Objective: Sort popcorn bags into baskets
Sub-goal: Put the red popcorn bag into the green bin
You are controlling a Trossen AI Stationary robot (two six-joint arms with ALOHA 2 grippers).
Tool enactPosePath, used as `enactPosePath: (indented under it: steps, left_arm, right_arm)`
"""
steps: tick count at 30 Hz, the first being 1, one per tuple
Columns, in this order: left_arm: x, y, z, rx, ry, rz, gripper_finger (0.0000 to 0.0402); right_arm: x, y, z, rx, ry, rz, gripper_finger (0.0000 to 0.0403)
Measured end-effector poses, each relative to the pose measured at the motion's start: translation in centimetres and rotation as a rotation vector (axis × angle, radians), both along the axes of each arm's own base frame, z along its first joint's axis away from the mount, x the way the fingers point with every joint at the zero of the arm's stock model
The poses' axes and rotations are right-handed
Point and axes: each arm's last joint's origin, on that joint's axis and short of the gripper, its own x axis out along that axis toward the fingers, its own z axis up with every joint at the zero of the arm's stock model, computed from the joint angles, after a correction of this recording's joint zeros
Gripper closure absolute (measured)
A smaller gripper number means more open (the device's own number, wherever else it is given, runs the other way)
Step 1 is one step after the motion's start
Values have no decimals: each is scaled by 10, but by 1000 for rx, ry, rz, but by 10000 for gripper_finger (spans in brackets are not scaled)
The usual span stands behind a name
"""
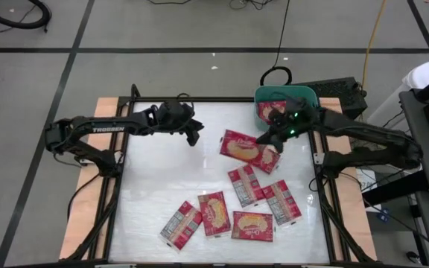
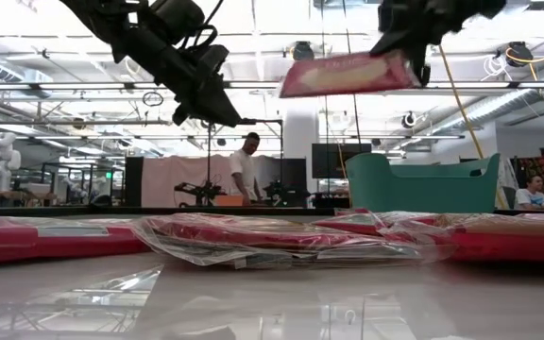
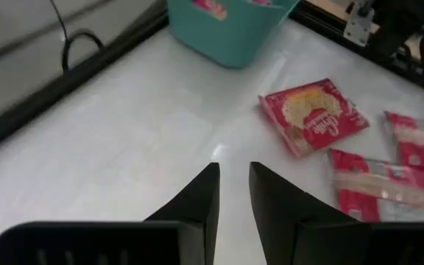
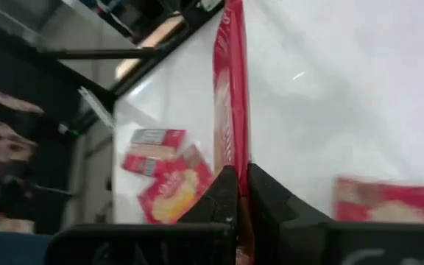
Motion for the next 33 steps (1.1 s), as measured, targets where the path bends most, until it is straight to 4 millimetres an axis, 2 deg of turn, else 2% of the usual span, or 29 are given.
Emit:
enactPosePath:
  steps: [5,12,23,33]
  left_arm:
    - [1,-2,0,-45,-16,21,323]
    - [2,-5,0,-60,-20,-11,323]
    - [4,-10,0,-71,-22,-45,323]
    - [7,-21,0,-95,-26,-72,323]
  right_arm:
    - [-16,-10,39,-96,-12,46,402]
    - [-33,-23,72,-136,-91,58,402]
    - [-54,-38,85,-128,-106,56,402]
    - [-65,-61,99,-160,-9,16,401]
